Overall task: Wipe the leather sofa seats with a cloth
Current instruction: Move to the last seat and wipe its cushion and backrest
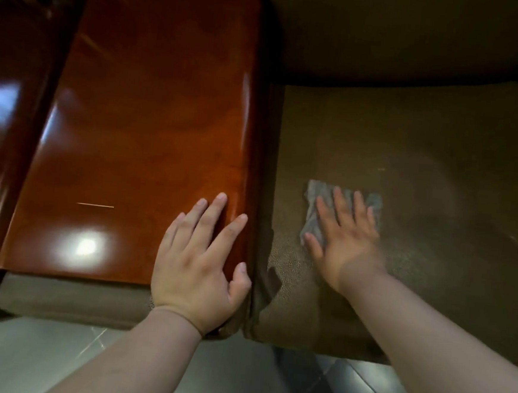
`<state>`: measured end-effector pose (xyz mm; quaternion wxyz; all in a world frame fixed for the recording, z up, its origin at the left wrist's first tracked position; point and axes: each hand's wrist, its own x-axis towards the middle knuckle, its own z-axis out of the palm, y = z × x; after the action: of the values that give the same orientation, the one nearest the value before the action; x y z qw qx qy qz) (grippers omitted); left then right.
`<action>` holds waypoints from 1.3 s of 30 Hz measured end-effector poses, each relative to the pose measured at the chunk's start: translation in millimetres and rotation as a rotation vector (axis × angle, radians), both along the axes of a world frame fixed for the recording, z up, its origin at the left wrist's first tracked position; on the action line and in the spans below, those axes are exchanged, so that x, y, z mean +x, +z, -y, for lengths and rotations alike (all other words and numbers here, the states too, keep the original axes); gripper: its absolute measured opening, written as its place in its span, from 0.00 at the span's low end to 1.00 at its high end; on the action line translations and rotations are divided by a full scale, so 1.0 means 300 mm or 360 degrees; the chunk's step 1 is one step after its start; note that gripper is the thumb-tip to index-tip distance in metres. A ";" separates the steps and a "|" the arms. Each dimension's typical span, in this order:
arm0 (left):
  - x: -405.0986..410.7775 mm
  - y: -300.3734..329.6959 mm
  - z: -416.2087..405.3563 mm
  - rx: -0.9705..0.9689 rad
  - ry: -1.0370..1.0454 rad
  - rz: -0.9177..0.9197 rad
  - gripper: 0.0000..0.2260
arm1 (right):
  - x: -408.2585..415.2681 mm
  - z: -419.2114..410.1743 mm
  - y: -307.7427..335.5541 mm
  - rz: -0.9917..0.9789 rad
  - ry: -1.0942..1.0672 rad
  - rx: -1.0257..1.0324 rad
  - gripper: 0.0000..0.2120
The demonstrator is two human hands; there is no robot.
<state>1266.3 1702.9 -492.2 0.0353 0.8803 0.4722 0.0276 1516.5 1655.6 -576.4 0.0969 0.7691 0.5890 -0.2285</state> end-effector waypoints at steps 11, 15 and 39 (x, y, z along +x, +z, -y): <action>0.006 0.045 -0.013 -0.0261 0.0033 -0.0218 0.32 | -0.049 0.041 0.278 -0.0764 0.0169 -0.0375 0.22; 0.018 0.069 -0.048 -0.0473 -0.0005 -0.0280 0.39 | -0.017 -0.079 0.477 -0.0617 -0.0175 -0.0341 0.22; 0.130 1.515 -1.324 -0.0629 0.0273 0.0240 0.25 | 0.040 -1.077 1.744 -0.0388 -0.0289 0.0594 0.18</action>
<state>1305.2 2100.1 -37.7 0.2398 0.8083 0.5377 0.0032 1528.4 1978.7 -53.2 -0.1396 0.7902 0.5568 -0.2147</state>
